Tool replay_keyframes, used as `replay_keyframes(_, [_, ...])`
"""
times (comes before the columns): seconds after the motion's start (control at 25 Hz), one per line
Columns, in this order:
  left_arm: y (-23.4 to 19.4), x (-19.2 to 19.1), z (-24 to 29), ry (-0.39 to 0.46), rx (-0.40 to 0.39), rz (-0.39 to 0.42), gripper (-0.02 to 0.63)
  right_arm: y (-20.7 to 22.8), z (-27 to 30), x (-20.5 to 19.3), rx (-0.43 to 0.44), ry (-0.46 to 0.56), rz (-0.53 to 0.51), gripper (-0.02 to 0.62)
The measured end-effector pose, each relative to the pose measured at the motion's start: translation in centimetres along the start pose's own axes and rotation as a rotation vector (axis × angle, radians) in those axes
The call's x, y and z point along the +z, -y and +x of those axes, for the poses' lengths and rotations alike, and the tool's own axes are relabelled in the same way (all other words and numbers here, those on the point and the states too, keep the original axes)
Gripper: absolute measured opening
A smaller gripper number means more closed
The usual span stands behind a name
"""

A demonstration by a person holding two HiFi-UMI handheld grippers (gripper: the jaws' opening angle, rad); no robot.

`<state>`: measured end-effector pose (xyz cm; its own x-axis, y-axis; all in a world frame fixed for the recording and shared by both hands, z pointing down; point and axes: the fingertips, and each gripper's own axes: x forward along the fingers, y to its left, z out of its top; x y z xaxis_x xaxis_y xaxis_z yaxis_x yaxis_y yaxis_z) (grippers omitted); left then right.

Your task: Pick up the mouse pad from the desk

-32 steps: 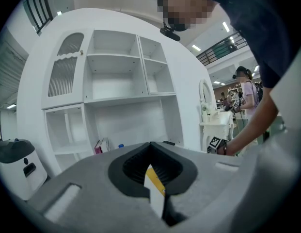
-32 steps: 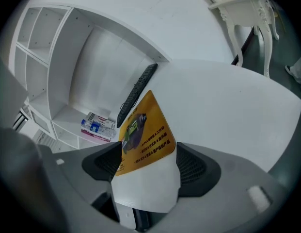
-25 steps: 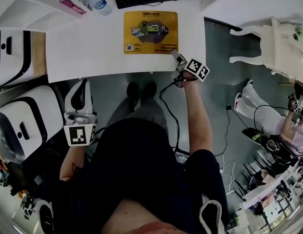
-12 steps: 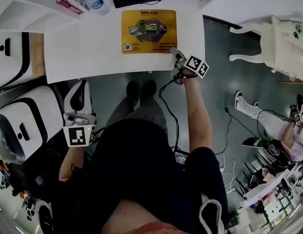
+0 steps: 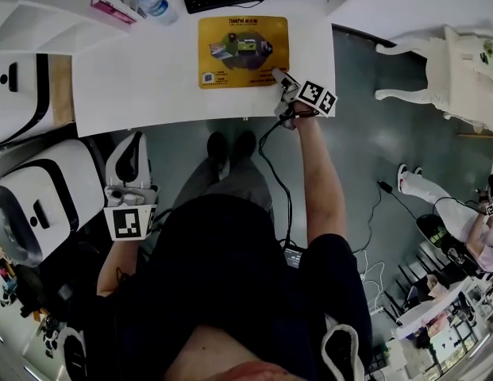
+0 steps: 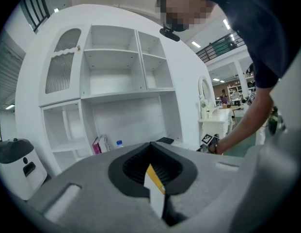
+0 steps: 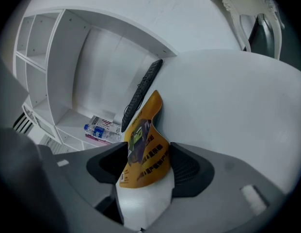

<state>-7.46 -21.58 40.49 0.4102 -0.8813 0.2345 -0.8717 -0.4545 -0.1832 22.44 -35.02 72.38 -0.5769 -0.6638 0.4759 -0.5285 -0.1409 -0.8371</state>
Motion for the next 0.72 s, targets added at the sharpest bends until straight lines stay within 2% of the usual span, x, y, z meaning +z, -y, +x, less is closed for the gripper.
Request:
replay_keyframes(0.28, [-1.2,-0.5,-0.4,-0.018,0.034,-0.014,0.002,-0.2,1.7,0.5,-0.036,-0.018,-0.023,0.208])
replay_keyframes(0.4, [-1.4,-0.7,-0.4,-0.024,0.038,-0.02,0.002,0.1,2.1,0.5,-0.052,-0.032,-0.013,0.147])
replay_keyframes(0.48, [-1.4,-0.7,-0.4,-0.026,0.039,-0.018,0.002,0.1,2.3,0.5,-0.067,-0.037,-0.029,0.124])
replay_keyframes(0.6, [-1.4,-0.8,-0.4,-0.026,0.04,-0.019,0.002,0.3,2.3,0.2,-0.096,-0.041,-0.063,0.056])
replay_keyframes(0.72, [-1.5,-0.8,-0.3,-0.023,0.039,-0.018,0.001,0.1,2.3,0.1,-0.089,-0.034,-0.072,0.026])
